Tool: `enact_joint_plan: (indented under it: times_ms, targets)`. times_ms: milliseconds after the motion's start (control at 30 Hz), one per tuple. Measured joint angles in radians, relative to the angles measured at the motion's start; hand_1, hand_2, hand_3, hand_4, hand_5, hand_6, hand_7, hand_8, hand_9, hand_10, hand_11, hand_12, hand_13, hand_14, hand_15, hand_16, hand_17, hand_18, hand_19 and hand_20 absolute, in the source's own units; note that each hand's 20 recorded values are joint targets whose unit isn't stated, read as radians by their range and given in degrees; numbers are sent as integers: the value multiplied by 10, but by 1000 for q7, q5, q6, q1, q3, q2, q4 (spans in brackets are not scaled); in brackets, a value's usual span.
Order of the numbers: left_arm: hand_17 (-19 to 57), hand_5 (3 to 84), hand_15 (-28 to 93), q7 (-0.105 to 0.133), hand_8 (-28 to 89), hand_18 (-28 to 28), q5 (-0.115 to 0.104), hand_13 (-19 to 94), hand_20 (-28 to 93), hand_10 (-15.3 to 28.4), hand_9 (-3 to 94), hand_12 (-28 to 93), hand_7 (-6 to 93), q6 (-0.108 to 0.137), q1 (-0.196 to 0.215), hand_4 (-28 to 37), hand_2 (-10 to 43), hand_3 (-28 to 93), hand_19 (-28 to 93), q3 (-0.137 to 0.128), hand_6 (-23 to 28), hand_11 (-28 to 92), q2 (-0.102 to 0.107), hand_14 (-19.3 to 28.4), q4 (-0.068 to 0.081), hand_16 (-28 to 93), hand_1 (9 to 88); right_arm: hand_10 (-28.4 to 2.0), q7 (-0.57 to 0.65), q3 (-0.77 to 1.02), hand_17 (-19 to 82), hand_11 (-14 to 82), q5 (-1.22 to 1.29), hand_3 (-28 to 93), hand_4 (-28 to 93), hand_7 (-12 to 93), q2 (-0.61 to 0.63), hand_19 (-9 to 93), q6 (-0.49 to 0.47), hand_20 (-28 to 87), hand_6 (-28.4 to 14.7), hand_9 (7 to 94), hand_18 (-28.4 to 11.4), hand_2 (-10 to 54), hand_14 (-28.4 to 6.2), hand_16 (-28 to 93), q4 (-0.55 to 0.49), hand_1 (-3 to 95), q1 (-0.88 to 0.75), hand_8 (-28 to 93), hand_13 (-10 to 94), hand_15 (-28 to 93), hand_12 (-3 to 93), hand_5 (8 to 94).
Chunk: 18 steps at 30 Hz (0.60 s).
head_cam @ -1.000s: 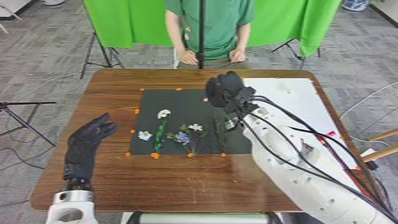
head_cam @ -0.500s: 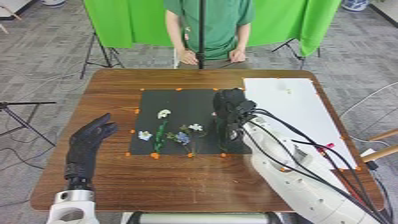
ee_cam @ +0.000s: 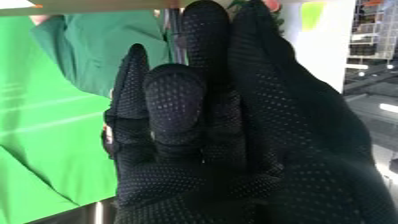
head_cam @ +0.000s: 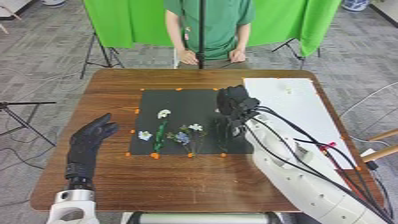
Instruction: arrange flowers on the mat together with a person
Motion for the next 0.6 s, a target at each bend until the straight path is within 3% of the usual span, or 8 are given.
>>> enact_joint_plan:
  times_ms: [267, 600]
  targets:
    - [127, 482, 190, -1, -66, 108, 0, 430, 195, 137, 499, 147, 116, -2, -1, -212, -95, 682, 84, 0, 48, 195, 1, 162, 0, -1, 280, -109, 6, -4, 246, 83, 18, 617, -226, 242, 15, 560, -16, 477, 30, 787, -192, -95, -113, 350, -1, 577, -2, 36, 632, 687, 434, 729]
    - [127, 482, 189, -2, -65, 108, 0, 431, 195, 136, 499, 147, 116, -3, -2, -210, -95, 680, 83, 0, 48, 196, 2, 162, 0, -1, 280, -122, 4, -4, 234, 174, 28, 661, -233, 218, 25, 553, -37, 468, 36, 730, -196, -95, -119, 343, -7, 522, -2, 9, 620, 674, 334, 690]
